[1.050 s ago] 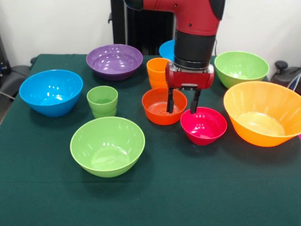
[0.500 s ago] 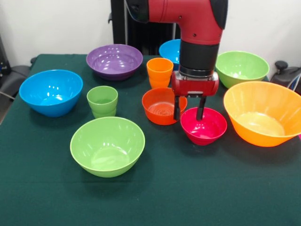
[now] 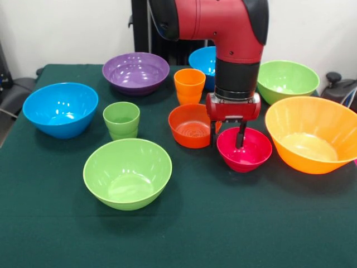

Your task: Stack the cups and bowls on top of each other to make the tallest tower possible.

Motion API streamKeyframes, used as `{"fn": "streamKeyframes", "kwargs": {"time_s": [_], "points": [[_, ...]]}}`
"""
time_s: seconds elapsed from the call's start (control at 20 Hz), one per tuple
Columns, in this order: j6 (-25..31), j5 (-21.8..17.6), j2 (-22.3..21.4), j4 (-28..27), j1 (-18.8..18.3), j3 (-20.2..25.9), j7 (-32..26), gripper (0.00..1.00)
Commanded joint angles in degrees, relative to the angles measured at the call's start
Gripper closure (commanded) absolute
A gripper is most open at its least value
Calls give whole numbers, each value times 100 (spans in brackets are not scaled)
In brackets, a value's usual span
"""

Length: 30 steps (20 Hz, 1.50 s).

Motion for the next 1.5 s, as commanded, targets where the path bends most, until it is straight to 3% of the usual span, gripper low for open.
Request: {"fn": "streamKeyframes", "kwargs": {"time_s": [0.05,0.65,1.25,1.3,1.5], "points": [[-255,188,181,-333,52,504,729,0],[-329,280,218,-369,124,418,817,0],[-181,298,341,-325,-221,810,613,0],[-342,228,371,-354,-244,833,609,100],[-699,48,430,-431,-218,807,559,100]]}}
